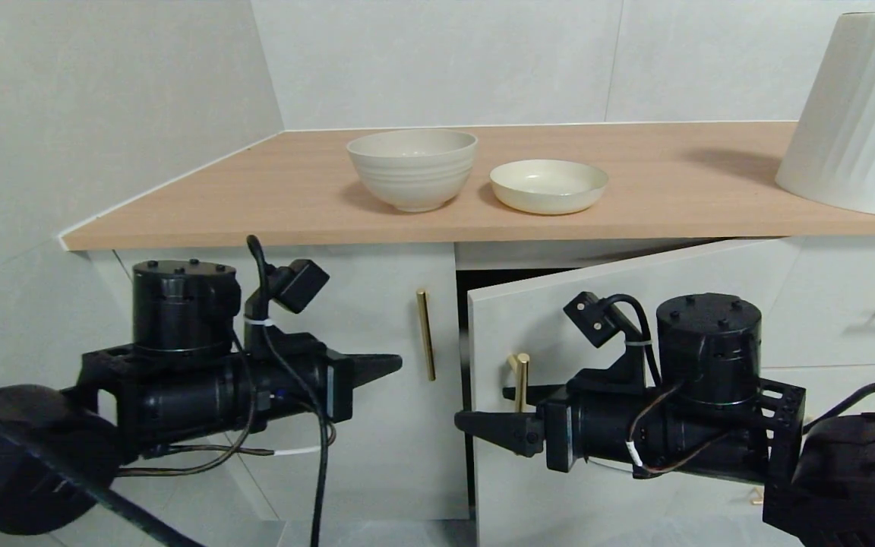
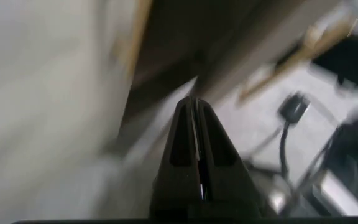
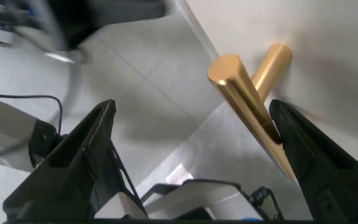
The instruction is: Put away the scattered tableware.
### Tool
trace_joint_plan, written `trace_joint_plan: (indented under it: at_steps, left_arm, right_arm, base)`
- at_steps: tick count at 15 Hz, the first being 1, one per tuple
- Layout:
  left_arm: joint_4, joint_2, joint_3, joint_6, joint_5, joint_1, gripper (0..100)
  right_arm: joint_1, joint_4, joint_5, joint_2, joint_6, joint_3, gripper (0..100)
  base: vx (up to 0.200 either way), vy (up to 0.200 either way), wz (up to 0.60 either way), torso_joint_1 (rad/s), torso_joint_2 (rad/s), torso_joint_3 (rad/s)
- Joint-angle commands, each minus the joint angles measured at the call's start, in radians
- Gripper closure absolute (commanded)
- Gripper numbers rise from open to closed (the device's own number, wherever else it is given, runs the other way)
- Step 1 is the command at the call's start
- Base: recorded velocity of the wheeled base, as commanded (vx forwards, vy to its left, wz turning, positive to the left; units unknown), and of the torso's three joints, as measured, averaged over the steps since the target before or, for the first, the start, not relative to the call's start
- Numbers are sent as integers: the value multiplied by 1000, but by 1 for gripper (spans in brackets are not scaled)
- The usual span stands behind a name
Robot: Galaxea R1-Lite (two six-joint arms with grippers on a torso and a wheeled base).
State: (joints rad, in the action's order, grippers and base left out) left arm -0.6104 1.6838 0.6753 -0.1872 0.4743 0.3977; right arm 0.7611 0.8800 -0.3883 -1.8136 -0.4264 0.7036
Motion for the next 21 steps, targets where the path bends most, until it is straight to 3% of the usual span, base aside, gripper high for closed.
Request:
trace_joint_plan:
  at_steps: [1, 2, 3, 6, 7, 8, 9, 13, 16, 21]
  left_arm:
    - [-166, 160, -43, -87, -6, 72, 100]
    - [-236, 197, -54, -133, -17, 90, 100]
    - [-282, 223, -57, -143, -36, 98, 100]
    - [-428, 312, -57, -144, -117, 118, 100]
    - [-428, 312, -57, -144, -117, 118, 100]
    - [-548, 363, -60, -149, -163, 144, 100]
    - [-589, 379, -60, -153, -175, 152, 100]
    - [-726, 407, -63, -187, -175, 191, 100]
    - [-815, 430, -79, -189, -174, 202, 100]
    - [-821, 421, -85, -187, -167, 213, 100]
  right_arm:
    - [0, 24, 0, 2, 1, -12, 0]
    - [0, 30, 0, 0, 1, -13, 0]
    - [0, 31, 0, 0, 1, -15, 0]
    - [0, 31, -1, -3, 1, -19, 0]
    - [0, 31, -1, -3, 1, -19, 0]
    - [0, 31, -1, -9, 1, -19, 0]
    - [0, 31, -1, -7, 1, -21, 0]
    - [-2, 31, -3, -1, 11, -47, 0]
    - [-9, 31, -1, 7, 14, -65, 0]
    - [-40, 31, -4, 62, 37, -102, 0]
  base:
    - [0, 0, 0, 0, 0, 0]
    - [0, 0, 0, 0, 0, 0]
    - [0, 0, 0, 0, 0, 0]
    - [0, 0, 0, 0, 0, 0]
    - [0, 0, 0, 0, 0, 0]
    - [0, 0, 0, 0, 0, 0]
    - [0, 0, 0, 0, 0, 0]
    - [0, 0, 0, 0, 0, 0]
    - [0, 0, 0, 0, 0, 0]
    - [0, 0, 0, 0, 0, 0]
